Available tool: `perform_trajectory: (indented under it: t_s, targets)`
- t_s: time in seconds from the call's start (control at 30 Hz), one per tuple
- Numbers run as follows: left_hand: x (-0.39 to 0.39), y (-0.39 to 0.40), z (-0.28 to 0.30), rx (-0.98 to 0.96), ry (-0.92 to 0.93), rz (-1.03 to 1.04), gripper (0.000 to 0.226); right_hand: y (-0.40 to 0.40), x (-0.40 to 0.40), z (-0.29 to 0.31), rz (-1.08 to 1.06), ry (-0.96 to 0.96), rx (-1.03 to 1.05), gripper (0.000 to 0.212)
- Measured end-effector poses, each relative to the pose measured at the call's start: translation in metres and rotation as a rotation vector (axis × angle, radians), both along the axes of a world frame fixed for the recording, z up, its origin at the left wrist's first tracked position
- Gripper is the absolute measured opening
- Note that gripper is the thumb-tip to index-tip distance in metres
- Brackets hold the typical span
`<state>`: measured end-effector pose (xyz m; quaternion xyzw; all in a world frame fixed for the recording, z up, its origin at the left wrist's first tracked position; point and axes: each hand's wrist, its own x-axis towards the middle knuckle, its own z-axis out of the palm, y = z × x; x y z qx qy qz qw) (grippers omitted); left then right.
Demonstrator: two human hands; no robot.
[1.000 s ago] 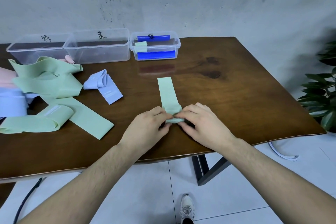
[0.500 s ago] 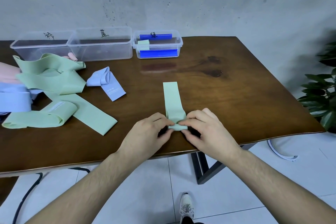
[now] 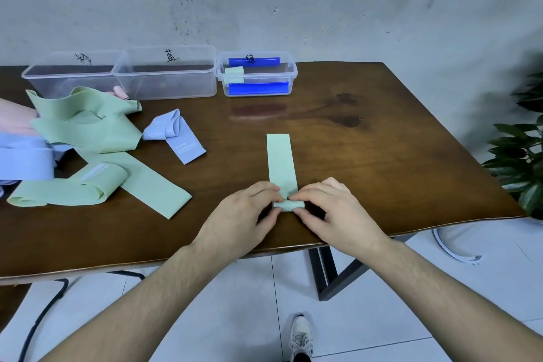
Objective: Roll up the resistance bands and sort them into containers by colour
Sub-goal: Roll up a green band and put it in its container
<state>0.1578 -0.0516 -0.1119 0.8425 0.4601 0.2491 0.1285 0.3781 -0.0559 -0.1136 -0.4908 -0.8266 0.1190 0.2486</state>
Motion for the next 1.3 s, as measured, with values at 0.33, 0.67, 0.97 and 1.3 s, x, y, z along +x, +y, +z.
perform_trajectory:
  t_s: [0.33,0.67,0.97,1.3]
  targets:
    - [0.003,0.008,-0.001,0.009,0.012,-0.002,0.028,0.012,-0.007,0.004,-0.011,-0.046,-0.089,0.024]
    - [0.004,0.024,0.006,-0.115,0.027,0.032,0.022,0.017,-0.011,0.006,-0.061,0.022,-0.142,0.022]
    - [0.007,0.024,0.002,-0.006,-0.058,0.064,0.018,0.021,-0.012,0.011,-0.082,-0.015,-0.094,0.014]
    - [0.005,0.025,0.001,0.070,0.059,-0.019,0.026,0.025,-0.012,0.007,-0.124,-0.077,-0.014,0.024]
